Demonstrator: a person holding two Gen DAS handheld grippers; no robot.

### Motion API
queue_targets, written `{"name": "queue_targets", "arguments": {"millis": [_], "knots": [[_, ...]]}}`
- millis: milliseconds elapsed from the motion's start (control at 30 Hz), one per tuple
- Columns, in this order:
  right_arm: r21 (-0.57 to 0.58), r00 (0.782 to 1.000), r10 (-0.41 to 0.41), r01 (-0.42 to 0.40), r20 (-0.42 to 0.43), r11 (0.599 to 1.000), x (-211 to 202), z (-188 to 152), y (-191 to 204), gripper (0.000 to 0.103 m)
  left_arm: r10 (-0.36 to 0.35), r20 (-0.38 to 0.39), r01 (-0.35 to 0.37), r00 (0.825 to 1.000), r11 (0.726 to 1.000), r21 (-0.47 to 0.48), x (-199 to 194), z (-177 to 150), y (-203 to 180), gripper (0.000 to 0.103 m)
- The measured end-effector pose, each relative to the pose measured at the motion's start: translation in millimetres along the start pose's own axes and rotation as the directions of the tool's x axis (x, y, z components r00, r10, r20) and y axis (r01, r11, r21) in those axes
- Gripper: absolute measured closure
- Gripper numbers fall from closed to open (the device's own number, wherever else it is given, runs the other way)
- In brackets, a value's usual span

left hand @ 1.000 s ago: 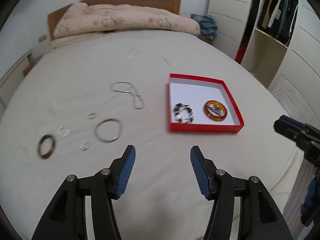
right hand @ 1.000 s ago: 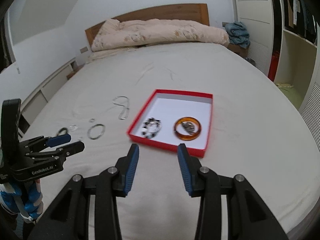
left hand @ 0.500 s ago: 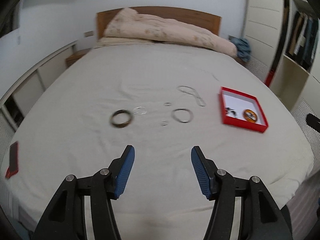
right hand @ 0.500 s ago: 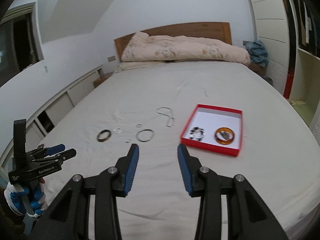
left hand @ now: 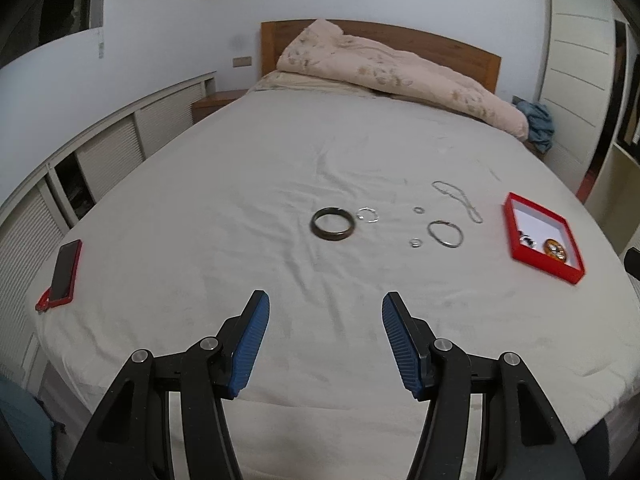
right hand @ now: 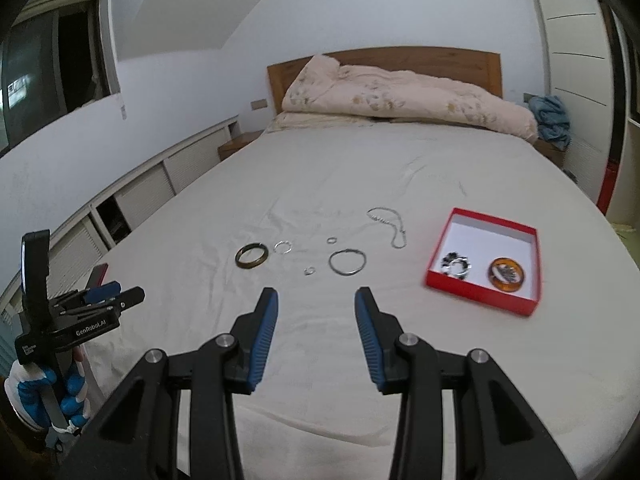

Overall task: Organize jewelry
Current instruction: 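Withdraw both tools from the box toward the remaining jewelry, then grasp the dark brown bangle with the left tool while the right tool grasps a small silver ring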

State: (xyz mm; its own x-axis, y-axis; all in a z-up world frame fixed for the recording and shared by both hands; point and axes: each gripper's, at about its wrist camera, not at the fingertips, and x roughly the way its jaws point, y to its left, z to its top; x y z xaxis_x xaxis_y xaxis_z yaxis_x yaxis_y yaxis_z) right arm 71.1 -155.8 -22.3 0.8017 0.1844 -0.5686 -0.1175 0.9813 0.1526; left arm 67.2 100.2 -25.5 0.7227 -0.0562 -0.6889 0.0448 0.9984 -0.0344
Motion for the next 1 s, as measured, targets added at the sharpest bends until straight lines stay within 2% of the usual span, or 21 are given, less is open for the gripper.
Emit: {"name": "queue_targets", "arguments": {"millis": [233, 533, 800, 1000], "knots": [[-0.021, 0.997, 0.034, -0.036, -0.074, 0.999, 62, -5, 9, 0.065, 0.015, -0.046, -0.016, 0.999, 0.999, -0.033, 47, 3, 13, 0.045], [-0.012, 0.975, 0.087, -0.091, -0.204, 0.996, 178, -9, 9, 0.065, 0.028, -0.125, -0.037, 0.992, 0.997, -0.066, 129, 13, 27, 0.048], [0.007, 0.957, 0.109, -0.111, -0.267, 0.994, 268, -8, 4, 0.065, -0.007, -0.147, -0.008, 0.989, 0.995, -0.097, 193, 41, 31, 0.05], [0.01, 0.95, 0.102, -0.103, -0.297, 0.995, 315, -5, -2, 0.065, -0.012, -0.156, -0.005, 0.988, 0.994, -0.107, 236, 62, 34, 0.053]]}}
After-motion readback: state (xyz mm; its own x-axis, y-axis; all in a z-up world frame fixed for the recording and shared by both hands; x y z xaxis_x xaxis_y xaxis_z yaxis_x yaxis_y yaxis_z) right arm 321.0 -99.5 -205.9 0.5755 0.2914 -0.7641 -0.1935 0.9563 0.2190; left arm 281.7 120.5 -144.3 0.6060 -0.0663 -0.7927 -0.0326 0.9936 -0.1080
